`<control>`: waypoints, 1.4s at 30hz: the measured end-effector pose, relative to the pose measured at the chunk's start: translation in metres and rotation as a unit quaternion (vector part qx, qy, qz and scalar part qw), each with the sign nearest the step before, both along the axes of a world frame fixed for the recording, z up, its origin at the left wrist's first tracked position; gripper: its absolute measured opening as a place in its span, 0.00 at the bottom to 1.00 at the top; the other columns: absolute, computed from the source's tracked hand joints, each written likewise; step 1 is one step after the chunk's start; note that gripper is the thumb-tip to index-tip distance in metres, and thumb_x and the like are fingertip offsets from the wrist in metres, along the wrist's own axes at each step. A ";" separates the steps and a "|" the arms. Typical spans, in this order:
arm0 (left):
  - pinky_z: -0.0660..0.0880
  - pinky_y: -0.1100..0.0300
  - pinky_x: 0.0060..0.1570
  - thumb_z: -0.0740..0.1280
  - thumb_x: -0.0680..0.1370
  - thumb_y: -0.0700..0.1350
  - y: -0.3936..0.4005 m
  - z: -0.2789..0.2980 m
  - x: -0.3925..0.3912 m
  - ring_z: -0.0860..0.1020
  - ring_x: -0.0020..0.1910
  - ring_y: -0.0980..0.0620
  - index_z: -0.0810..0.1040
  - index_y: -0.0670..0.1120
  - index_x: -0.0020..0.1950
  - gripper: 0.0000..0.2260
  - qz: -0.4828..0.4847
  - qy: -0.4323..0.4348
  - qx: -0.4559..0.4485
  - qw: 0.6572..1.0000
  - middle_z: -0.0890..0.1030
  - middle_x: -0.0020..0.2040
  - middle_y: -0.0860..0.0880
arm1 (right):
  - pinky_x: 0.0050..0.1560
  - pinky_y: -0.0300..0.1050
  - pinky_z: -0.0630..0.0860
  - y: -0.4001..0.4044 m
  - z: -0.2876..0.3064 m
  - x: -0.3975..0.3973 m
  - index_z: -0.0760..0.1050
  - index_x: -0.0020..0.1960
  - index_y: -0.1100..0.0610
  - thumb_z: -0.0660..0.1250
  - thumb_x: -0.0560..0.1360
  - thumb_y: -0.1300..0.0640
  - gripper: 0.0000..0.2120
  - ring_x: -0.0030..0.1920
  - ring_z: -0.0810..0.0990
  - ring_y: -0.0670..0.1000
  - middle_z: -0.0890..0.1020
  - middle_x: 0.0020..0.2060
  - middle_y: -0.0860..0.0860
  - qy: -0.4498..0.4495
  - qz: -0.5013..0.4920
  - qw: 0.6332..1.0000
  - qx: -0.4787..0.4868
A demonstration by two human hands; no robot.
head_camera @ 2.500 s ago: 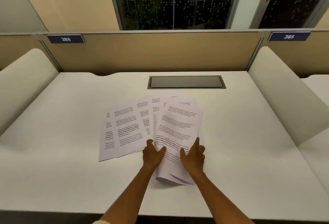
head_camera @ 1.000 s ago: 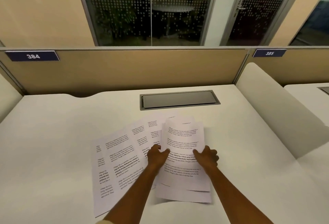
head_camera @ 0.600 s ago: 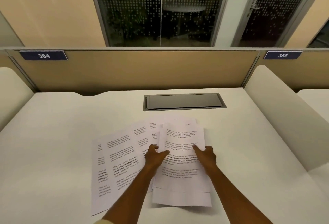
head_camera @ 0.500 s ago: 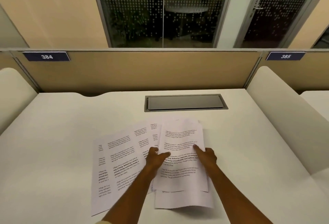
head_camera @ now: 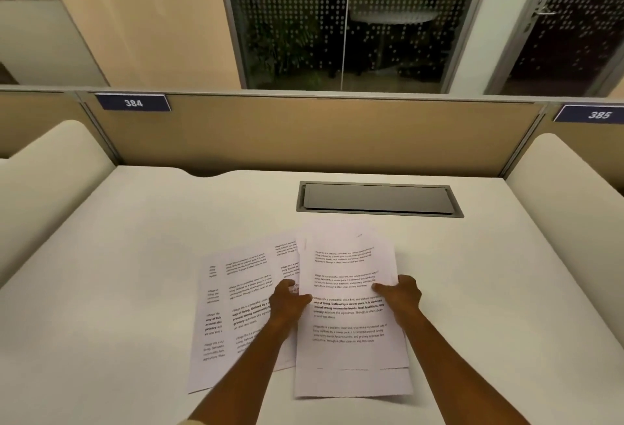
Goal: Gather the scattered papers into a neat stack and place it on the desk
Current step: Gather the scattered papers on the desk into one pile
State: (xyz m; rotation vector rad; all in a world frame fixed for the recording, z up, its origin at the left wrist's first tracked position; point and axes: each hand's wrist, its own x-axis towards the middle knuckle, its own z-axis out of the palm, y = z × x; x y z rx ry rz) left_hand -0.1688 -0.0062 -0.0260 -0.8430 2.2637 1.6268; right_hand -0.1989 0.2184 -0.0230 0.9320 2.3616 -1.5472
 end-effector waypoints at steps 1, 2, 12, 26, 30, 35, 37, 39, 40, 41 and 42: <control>0.75 0.56 0.55 0.74 0.71 0.43 -0.006 0.001 0.000 0.78 0.54 0.46 0.72 0.43 0.65 0.24 0.001 0.005 -0.027 1.000 0.78 0.63 0.42 | 0.50 0.49 0.80 -0.004 -0.001 -0.002 0.78 0.56 0.66 0.75 0.70 0.62 0.17 0.50 0.83 0.61 0.83 0.53 0.62 0.000 0.001 1.000 0.017; 0.73 0.59 0.54 0.73 0.71 0.44 -0.013 0.002 0.001 0.77 0.54 0.46 0.72 0.43 0.65 0.24 -0.002 0.011 -0.061 0.998 0.78 0.63 0.42 | 0.51 0.50 0.81 -0.008 -0.001 -0.004 0.78 0.57 0.66 0.73 0.71 0.61 0.16 0.51 0.83 0.62 0.83 0.54 0.62 0.001 0.005 0.999 0.039; 0.71 0.44 0.62 0.69 0.74 0.48 -0.102 -0.004 0.026 0.68 0.65 0.37 0.70 0.45 0.66 0.22 0.061 -0.072 -0.290 0.952 0.70 0.64 0.38 | 0.59 0.55 0.74 -0.040 0.001 -0.005 0.71 0.65 0.60 0.68 0.74 0.50 0.23 0.62 0.71 0.62 0.71 0.62 0.61 -0.081 0.119 0.959 0.244; 0.68 0.46 0.63 0.65 0.74 0.62 -0.103 -0.017 0.042 0.66 0.66 0.39 0.68 0.44 0.67 0.29 0.028 -0.038 -0.330 0.943 0.69 0.64 0.41 | 0.62 0.56 0.72 -0.083 -0.002 0.007 0.68 0.66 0.58 0.67 0.75 0.48 0.24 0.64 0.71 0.60 0.70 0.63 0.59 -0.072 0.170 0.946 0.266; 0.68 0.46 0.64 0.66 0.73 0.61 -0.089 -0.015 0.039 0.66 0.67 0.39 0.69 0.44 0.67 0.29 0.016 -0.005 -0.304 0.952 0.71 0.64 0.41 | 0.61 0.54 0.72 -0.094 -0.005 0.012 0.69 0.66 0.57 0.67 0.75 0.48 0.24 0.64 0.70 0.60 0.70 0.63 0.58 -0.068 0.186 0.939 0.282; 0.69 0.45 0.66 0.69 0.73 0.58 -0.073 -0.011 0.031 0.67 0.68 0.39 0.69 0.44 0.68 0.29 0.027 0.041 -0.213 0.976 0.73 0.66 0.41 | 0.61 0.52 0.73 -0.099 -0.010 0.016 0.69 0.67 0.58 0.68 0.74 0.49 0.24 0.64 0.70 0.59 0.70 0.64 0.58 -0.047 0.210 0.936 0.279; 0.69 0.44 0.67 0.71 0.73 0.55 -0.069 -0.008 0.027 0.68 0.68 0.39 0.68 0.43 0.69 0.30 0.040 0.063 -0.154 0.985 0.74 0.67 0.41 | 0.60 0.51 0.75 -0.099 -0.011 0.017 0.69 0.67 0.59 0.69 0.74 0.50 0.25 0.64 0.71 0.59 0.71 0.63 0.58 -0.034 0.219 0.938 0.266; 0.70 0.45 0.67 0.71 0.73 0.53 -0.066 -0.006 0.023 0.69 0.68 0.40 0.67 0.43 0.70 0.30 0.052 0.075 -0.099 0.991 0.74 0.67 0.41 | 0.61 0.50 0.75 -0.100 -0.011 0.017 0.68 0.67 0.60 0.69 0.74 0.52 0.25 0.64 0.71 0.59 0.71 0.64 0.59 -0.025 0.225 0.943 0.245; 0.70 0.46 0.66 0.72 0.73 0.52 -0.064 -0.004 0.022 0.70 0.67 0.40 0.66 0.44 0.70 0.29 0.057 0.075 -0.076 0.993 0.74 0.67 0.40 | 0.61 0.50 0.75 -0.100 -0.011 0.016 0.68 0.68 0.60 0.69 0.74 0.53 0.25 0.64 0.71 0.59 0.72 0.64 0.59 -0.021 0.226 0.945 0.235; 0.71 0.48 0.65 0.72 0.73 0.50 -0.062 -0.003 0.020 0.71 0.66 0.41 0.66 0.44 0.70 0.29 0.063 0.075 -0.055 0.994 0.74 0.67 0.40 | 0.62 0.50 0.75 -0.100 -0.010 0.017 0.68 0.68 0.61 0.69 0.74 0.54 0.26 0.64 0.72 0.60 0.72 0.64 0.59 -0.018 0.225 0.948 0.226; 0.71 0.51 0.63 0.72 0.73 0.49 -0.061 -0.002 0.019 0.72 0.66 0.42 0.66 0.45 0.69 0.28 0.068 0.076 -0.036 0.994 0.74 0.67 0.40 | 0.62 0.51 0.75 -0.100 -0.010 0.016 0.67 0.68 0.61 0.70 0.73 0.54 0.26 0.64 0.73 0.60 0.73 0.63 0.60 -0.015 0.219 0.951 0.217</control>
